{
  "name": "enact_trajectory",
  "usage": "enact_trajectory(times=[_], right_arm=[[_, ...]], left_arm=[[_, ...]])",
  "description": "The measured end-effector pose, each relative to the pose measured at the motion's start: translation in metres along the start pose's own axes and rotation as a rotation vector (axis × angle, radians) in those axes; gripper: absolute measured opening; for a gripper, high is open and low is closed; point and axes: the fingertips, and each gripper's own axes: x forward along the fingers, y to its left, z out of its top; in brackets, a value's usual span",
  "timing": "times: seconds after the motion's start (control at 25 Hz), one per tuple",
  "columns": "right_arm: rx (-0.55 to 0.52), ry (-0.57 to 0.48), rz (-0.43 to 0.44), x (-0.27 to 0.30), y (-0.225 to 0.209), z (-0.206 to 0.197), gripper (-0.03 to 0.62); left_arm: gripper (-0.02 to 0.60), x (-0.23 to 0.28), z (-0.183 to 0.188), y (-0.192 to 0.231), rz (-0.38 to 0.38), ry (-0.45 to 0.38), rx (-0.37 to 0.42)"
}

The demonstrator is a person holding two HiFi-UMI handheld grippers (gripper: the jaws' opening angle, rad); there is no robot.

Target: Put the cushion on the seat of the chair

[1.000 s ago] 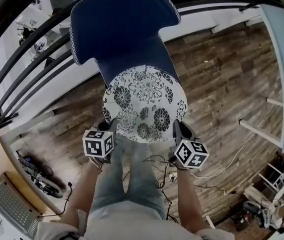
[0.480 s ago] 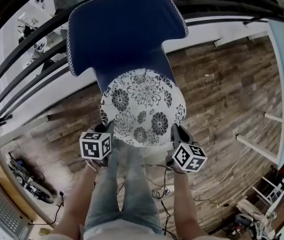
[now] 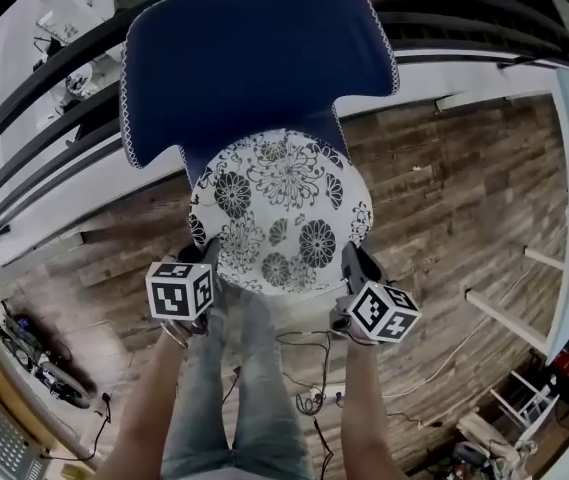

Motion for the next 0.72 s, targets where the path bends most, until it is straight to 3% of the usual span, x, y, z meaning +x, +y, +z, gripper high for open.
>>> enact_trajectory(times=[0.72], right_arm=[[-0.075, 0.076, -0.064, 0.06, -0.032, 0.006, 0.026]], left_arm=[[0.026, 0.036, 0.008, 0.026, 0.093, 0.012, -0.014]])
